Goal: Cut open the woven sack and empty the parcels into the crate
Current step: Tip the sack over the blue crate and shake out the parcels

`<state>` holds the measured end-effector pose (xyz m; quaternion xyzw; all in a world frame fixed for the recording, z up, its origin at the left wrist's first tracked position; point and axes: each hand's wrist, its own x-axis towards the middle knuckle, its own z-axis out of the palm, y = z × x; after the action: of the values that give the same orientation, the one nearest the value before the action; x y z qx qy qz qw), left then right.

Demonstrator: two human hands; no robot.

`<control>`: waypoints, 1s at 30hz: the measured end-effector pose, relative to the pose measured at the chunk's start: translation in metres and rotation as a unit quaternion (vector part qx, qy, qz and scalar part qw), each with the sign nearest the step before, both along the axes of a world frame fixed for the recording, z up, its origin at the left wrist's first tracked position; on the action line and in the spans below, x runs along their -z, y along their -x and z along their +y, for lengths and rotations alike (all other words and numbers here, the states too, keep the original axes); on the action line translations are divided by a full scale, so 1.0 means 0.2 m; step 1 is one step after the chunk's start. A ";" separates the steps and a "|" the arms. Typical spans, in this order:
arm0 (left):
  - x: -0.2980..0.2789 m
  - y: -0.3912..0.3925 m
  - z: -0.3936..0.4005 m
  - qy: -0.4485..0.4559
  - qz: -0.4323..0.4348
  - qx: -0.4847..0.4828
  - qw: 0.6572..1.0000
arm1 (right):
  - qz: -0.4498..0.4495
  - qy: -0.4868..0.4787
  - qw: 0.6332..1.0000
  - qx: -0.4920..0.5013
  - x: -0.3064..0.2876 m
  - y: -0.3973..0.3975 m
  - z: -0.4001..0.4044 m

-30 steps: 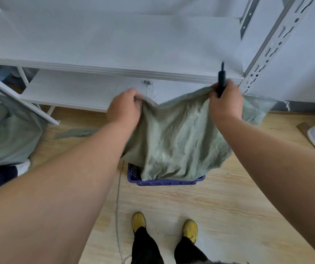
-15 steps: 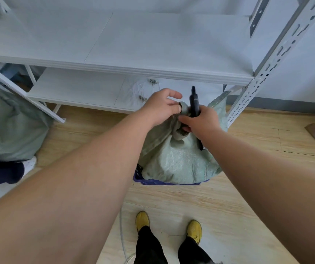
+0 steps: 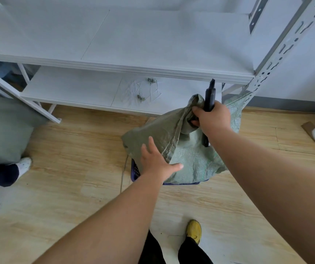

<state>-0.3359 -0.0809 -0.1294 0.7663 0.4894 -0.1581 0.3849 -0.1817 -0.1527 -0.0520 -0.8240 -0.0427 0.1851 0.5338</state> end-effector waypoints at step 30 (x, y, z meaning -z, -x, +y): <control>-0.62 -0.24 0.47 -0.119 -0.318 -0.005 0.941 | -0.125 0.022 0.988 -0.087 -0.27 -0.14 0.07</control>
<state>-0.2876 0.0138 -0.0063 0.8145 0.3607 0.1550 0.4273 -0.1539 -0.1385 0.0015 -0.8454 -0.1763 0.1268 0.4881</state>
